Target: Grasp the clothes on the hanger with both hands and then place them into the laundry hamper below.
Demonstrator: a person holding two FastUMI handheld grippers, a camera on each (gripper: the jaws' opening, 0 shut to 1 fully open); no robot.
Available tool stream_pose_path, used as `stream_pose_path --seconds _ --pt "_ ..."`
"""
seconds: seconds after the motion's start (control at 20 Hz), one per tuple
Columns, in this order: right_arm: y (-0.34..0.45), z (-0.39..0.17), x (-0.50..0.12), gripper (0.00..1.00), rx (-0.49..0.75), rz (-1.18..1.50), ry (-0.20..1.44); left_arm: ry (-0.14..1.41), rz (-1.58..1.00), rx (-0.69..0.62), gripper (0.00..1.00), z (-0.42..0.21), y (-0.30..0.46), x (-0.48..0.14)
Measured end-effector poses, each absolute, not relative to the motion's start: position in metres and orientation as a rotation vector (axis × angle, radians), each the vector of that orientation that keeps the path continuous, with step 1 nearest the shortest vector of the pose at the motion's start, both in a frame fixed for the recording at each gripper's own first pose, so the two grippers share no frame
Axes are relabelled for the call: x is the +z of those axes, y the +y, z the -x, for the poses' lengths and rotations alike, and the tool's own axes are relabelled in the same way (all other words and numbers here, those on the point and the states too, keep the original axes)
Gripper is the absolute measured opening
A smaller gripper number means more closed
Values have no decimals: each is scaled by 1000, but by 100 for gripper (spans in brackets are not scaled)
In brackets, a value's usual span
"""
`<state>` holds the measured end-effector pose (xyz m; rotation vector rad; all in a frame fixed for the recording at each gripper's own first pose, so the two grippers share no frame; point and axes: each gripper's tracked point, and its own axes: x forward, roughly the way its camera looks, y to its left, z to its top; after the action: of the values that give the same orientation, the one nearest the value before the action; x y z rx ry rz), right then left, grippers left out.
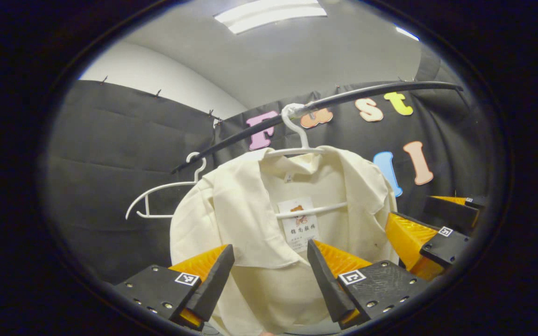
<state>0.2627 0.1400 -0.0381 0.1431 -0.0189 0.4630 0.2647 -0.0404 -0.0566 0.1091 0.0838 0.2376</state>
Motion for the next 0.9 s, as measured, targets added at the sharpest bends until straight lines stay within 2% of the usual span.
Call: stream_pose_path --seconds 0.4,0.9 --pt "172 -297 -70 96 530 -168 32 153 -134 339 92 -292 -19 -93" --pt "209 -316 -79 95 576 -218 39 118 -207 495 92 -284 25 -97"
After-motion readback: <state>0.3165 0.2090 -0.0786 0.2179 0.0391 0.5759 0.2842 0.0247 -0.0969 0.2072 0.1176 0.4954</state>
